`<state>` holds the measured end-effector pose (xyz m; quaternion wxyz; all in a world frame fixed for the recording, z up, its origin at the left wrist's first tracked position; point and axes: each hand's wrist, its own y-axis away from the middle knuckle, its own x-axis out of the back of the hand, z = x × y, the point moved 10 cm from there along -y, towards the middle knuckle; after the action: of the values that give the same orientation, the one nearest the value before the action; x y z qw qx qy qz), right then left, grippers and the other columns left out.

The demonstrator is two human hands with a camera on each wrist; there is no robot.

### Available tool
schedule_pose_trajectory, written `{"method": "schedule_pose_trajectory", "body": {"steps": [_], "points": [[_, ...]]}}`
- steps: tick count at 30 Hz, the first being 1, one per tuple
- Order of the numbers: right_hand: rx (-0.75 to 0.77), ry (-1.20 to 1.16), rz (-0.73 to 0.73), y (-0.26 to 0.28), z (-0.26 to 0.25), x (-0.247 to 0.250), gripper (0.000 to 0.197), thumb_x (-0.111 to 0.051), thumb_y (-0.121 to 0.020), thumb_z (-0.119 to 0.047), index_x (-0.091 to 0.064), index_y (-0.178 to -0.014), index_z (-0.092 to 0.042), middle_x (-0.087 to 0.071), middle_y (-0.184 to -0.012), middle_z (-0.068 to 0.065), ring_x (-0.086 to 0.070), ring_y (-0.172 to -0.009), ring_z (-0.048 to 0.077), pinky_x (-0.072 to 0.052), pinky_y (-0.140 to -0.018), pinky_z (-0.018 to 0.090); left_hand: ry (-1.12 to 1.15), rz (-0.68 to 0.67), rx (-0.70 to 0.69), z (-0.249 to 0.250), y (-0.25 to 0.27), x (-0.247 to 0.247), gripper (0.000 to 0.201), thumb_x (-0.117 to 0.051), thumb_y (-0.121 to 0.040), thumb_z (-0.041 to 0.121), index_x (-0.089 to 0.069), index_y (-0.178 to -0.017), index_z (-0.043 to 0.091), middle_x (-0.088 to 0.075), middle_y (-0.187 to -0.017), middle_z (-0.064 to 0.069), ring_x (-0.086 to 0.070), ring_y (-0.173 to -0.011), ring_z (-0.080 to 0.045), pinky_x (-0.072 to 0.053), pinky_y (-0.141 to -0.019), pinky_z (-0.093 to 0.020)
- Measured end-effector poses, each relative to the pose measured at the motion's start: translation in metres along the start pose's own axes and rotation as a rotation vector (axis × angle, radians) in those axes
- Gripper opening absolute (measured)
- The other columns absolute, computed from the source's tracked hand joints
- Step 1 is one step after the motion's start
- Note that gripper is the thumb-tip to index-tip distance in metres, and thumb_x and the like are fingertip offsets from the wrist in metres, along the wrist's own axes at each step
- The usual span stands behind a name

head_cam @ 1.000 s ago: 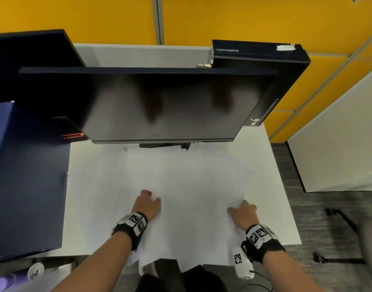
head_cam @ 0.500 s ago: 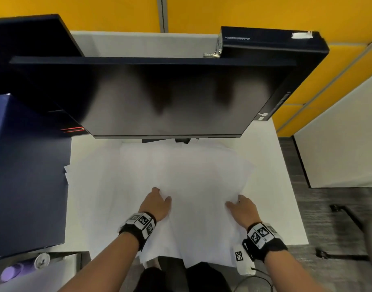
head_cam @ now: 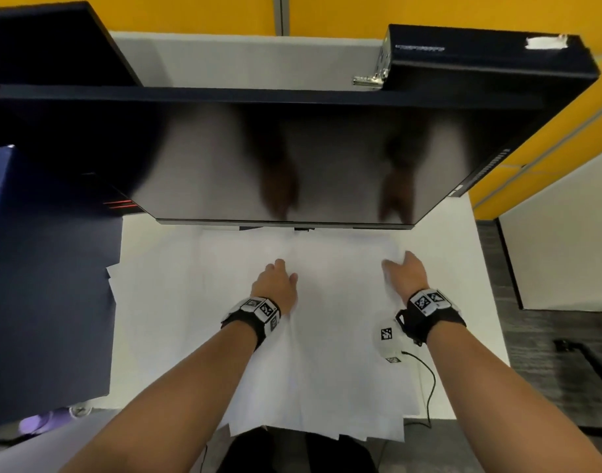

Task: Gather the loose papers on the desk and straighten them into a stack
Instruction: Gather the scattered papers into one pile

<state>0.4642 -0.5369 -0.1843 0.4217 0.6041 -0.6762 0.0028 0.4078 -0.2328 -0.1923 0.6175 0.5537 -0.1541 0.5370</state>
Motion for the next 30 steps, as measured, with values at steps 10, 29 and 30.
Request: {"method": "schedule_pose_trajectory", "body": {"steps": [10, 29, 30], "points": [[-0.152, -0.015, 0.183, 0.013, 0.061, 0.033, 0.085, -0.071, -0.083, -0.038, -0.031, -0.151, -0.008, -0.036, -0.15, 0.021, -0.042, -0.135, 0.039, -0.036, -0.113, 0.046, 0.161, 0.222, 0.209, -0.09, 0.023, 0.034, 0.073, -0.061, -0.083, 0.055, -0.043, -0.143, 0.017, -0.05, -0.137, -0.012, -0.048, -0.127, -0.033, -0.042, -0.105, -0.046], [-0.014, -0.11, -0.046, 0.051, 0.026, -0.027, 0.073, -0.072, -0.086, -0.025, -0.034, -0.147, -0.013, -0.056, -0.129, 0.012, -0.059, -0.113, 0.029, -0.045, -0.105, 0.042, 0.498, 0.144, 0.172, -0.124, 0.038, 0.038, 0.054, -0.066, -0.091, 0.04, -0.054, -0.134, 0.012, -0.062, -0.126, -0.008, -0.06, -0.117, -0.025, -0.043, -0.093, -0.027], [-0.034, -0.047, -0.037, 0.055, 0.036, -0.019, 0.075, -0.071, -0.087, -0.028, -0.033, -0.149, -0.011, -0.054, -0.134, 0.015, -0.057, -0.119, 0.031, -0.042, -0.107, 0.041, 0.458, 0.123, 0.173, -0.13, 0.043, 0.037, 0.054, -0.065, -0.091, 0.041, -0.054, -0.134, 0.011, -0.063, -0.125, -0.009, -0.061, -0.116, -0.025, -0.044, -0.094, -0.028]]}}
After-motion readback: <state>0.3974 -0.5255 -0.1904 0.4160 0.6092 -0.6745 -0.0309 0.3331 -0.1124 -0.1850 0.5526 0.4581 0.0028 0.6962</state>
